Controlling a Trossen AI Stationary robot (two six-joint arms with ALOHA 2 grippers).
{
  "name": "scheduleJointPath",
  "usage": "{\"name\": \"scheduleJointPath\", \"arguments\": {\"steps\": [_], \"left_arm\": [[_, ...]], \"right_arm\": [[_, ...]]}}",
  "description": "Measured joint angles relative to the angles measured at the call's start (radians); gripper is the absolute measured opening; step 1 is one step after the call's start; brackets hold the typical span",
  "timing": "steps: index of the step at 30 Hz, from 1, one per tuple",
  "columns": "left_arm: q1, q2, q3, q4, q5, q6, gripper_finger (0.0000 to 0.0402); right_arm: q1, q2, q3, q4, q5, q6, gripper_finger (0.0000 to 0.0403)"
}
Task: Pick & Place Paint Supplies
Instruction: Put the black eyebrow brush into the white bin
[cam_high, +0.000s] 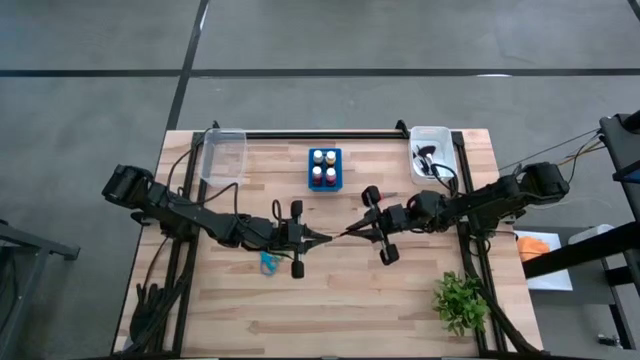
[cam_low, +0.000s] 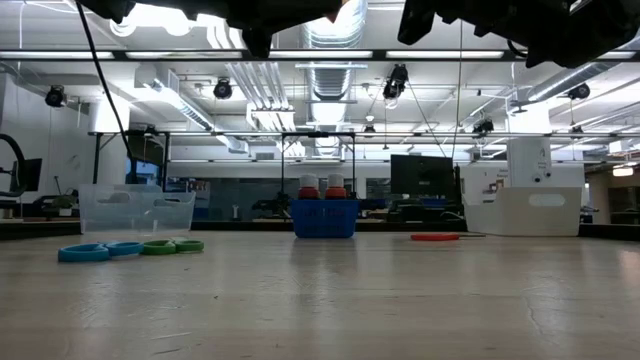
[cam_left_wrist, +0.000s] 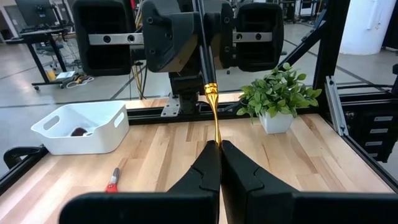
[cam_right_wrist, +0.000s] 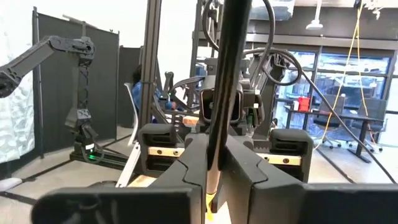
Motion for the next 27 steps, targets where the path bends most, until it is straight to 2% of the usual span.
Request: {"name": "scheduleJointPath", "arguments": {"steps": [5,9,12,21,27], "left_arm": [[0.0,0.0,-0.001,-0.001,0.004,0.0,0.0005],[0.0,0.0,-0.001,-0.011,0.004,-0.014,0.0033],[0.001,-0.002,0.0,-0.044,0.004,-0.063,0.0069],[0.001,-0.016,0.0,-0.195,0.004,-0.072,0.0211],[0.002,-0.077,0.0,-0.388,0.004,-0.076,0.0265]], "right_arm": [[0.001,0.0,0.0,-0.004,0.018,-0.003,0.002],[0.0,0.0,-0.001,-0.011,0.02,-0.002,0.0019],[0.0,0.001,-0.003,-0.017,0.022,-0.002,0.0019],[0.0,0.0,-0.003,-0.012,0.022,-0.002,0.0019],[0.001,-0.073,-0.007,-0.13,0.067,-0.025,0.0019]]}}
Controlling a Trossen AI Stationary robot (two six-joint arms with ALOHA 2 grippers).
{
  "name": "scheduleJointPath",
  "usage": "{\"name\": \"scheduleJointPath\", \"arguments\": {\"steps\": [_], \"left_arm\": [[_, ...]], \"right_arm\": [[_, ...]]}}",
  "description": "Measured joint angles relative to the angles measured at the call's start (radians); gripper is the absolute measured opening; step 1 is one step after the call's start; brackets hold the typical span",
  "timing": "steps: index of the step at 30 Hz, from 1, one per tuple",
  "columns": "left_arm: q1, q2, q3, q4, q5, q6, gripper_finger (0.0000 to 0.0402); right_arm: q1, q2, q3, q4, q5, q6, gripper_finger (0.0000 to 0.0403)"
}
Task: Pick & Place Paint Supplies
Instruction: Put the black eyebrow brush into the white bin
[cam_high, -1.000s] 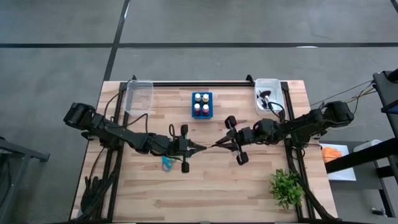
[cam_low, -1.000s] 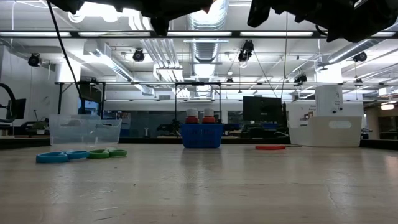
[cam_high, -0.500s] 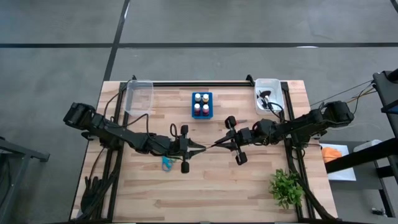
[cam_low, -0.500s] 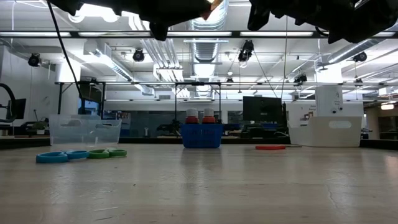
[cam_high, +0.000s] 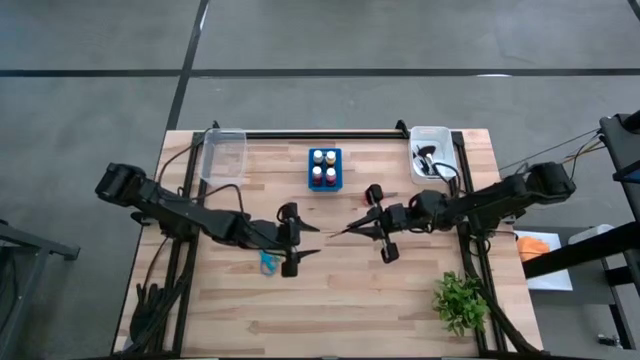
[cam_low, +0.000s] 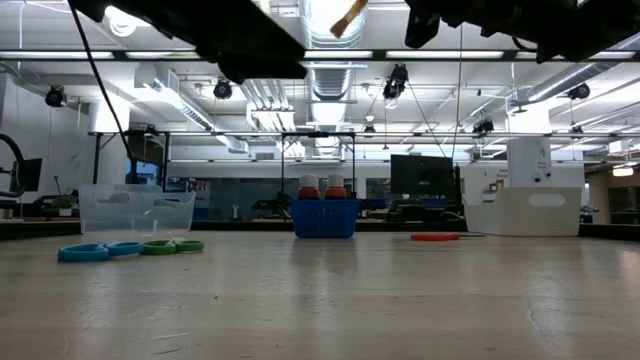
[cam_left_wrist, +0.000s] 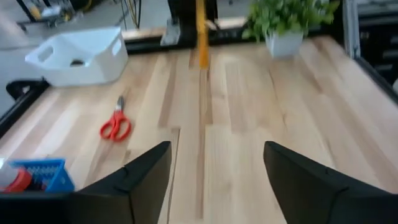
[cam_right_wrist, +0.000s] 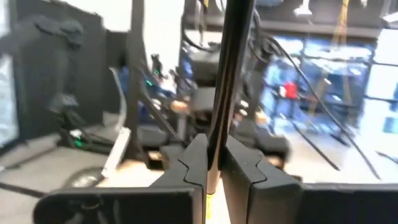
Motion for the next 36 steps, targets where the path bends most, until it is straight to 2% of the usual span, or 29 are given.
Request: {"name": "scheduleJointPath", "arguments": {"steps": [2,4,9,14,17,20,22,25,31,36], "left_arm": [[0.0,-0.016,0.0,-0.047,0.0,-0.014,0.0274],[-0.002,-0.031,0.0,-0.085,0.0,-0.023,0.0278],[-0.002,-0.033,0.0,-0.102,0.0,-0.031,0.0279],[0.001,-0.033,0.0,-0.108,0.0,-0.053,0.0279],[0.006,-0.033,0.0,-0.112,0.0,-0.077,0.0279],[0.012,-0.033,0.0,-0.115,0.0,-0.099,0.0279],[0.016,-0.033,0.0,-0.117,0.0,-0.101,0.0279],[0.017,-0.033,0.0,-0.121,0.0,-0.102,0.0279],[0.018,-0.033,0.0,-0.127,0.0,-0.11,0.0279],[0.018,-0.033,0.0,-0.134,0.0,-0.11,0.0279]], "right_arm": [[0.008,-0.05,0.0,-0.103,0.066,-0.014,0.0019],[0.027,-0.111,0.011,-0.256,0.184,-0.037,0.0019],[0.102,-0.213,0.131,-0.772,0.638,-0.053,0.0019],[0.116,-0.219,0.313,-1.261,0.837,0.085,0.0019],[0.08,-0.188,0.447,-1.591,0.925,0.298,0.0019],[0.008,-0.14,0.577,-1.904,0.914,0.531,0.0019],[-0.046,-0.096,0.641,-2.073,0.9,0.615,0.0019],[-0.139,-0.023,0.717,-2.222,0.876,0.682,0.0019],[-0.394,0.121,0.815,-2.317,0.687,0.629,0.0019],[-0.62,0.231,0.862,-2.403,0.622,0.56,0.0019]]}}
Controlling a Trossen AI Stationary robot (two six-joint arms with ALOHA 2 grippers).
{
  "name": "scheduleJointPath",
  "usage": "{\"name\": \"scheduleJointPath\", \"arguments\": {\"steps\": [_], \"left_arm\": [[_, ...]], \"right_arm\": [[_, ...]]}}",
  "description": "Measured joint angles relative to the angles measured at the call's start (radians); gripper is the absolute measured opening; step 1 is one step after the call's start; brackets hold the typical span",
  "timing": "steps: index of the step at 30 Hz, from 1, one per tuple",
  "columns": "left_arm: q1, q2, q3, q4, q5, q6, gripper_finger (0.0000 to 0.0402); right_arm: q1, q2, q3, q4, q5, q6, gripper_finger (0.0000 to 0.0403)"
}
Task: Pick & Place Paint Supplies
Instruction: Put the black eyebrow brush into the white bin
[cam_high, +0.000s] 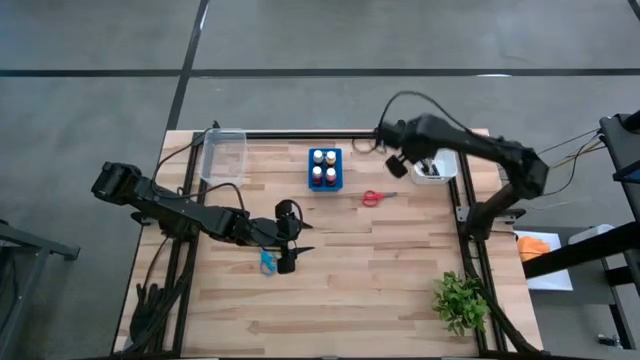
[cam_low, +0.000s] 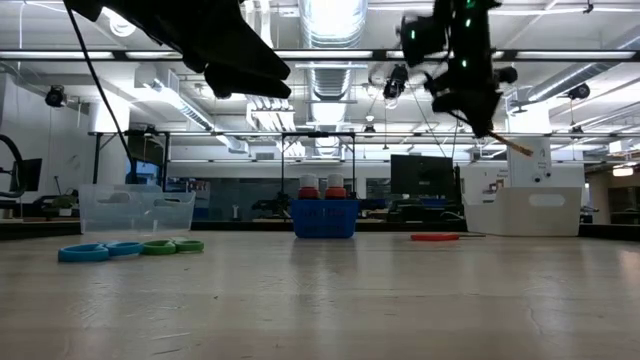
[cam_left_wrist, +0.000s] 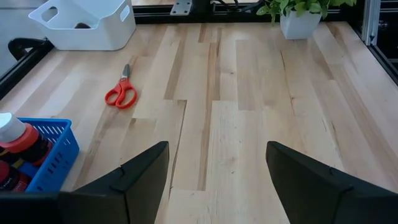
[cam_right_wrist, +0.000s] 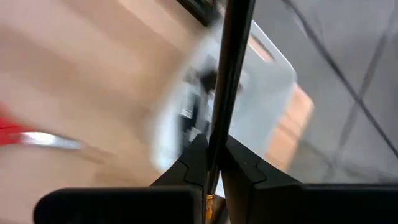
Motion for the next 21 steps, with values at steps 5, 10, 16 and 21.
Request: {"name": "scheduleJointPath", "arguments": {"steps": [5,10,16,21], "left_arm": [[0.0,0.0,0.0,0.0,0.0,0.001,0.0279],[0.005,0.0,0.0,0.004,0.0,0.001,0.0279],[0.005,0.0,0.0,0.005,0.0,0.001,0.0279],[0.005,0.0,0.0,0.005,0.0,0.002,0.0279]], "right_arm": [[-0.172,0.06,0.007,-0.046,-0.038,-0.056,0.0019],[-0.275,0.101,0.006,-0.043,-0.059,-0.091,0.0019],[-0.313,0.179,-0.007,-0.035,-0.06,-0.099,0.0019],[-0.313,0.256,-0.008,-0.026,-0.045,-0.105,0.0019]]}}
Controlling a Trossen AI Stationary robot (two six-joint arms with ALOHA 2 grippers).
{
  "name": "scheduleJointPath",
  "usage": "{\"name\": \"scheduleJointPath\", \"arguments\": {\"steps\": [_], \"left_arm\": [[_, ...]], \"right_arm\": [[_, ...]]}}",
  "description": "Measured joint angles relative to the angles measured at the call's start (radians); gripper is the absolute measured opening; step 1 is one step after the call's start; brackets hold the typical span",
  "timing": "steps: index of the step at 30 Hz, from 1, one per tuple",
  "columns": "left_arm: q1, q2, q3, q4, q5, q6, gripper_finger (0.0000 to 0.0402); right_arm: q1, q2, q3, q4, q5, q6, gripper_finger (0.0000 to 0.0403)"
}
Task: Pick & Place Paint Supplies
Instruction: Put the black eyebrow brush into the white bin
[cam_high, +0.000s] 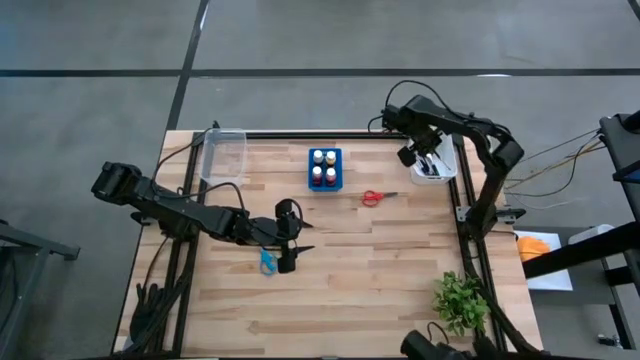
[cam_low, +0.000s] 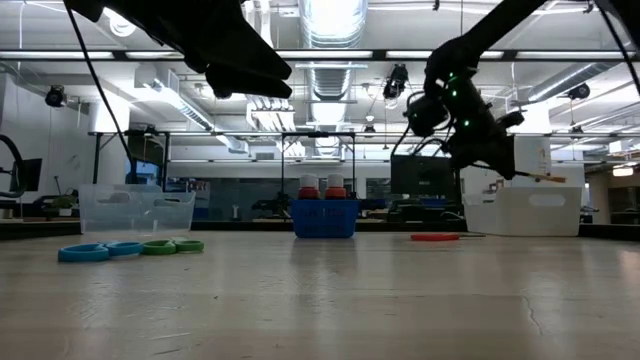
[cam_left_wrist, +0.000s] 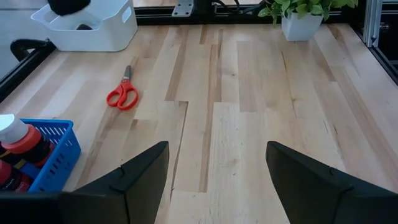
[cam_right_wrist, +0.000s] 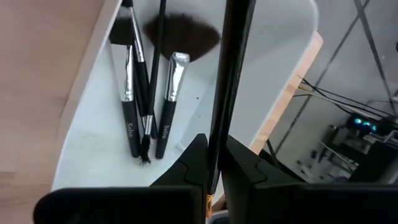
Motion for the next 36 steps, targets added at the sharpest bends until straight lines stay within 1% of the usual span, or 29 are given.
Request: {"name": "scheduleJointPath", "arguments": {"steps": [5,9,22,36], "left_arm": [[0.0,0.0,0.0,0.0,0.0,0.002,0.0279],[0.0,0.0,0.0,0.0,0.0,0.002,0.0279],[0.0,0.001,0.0,-0.004,0.0,0.002,0.0279],[0.0,0.001,0.0,-0.004,0.0,0.002,0.0279]], "right_arm": [[-0.002,0.064,0.0,0.003,0.001,-0.007,0.0019],[-0.003,0.088,0.0,0.004,0.004,-0.015,0.0019],[-0.002,0.124,-0.012,0.022,0.004,-0.023,0.0019],[-0.002,0.113,-0.058,0.048,0.004,-0.054,0.0019]]}}
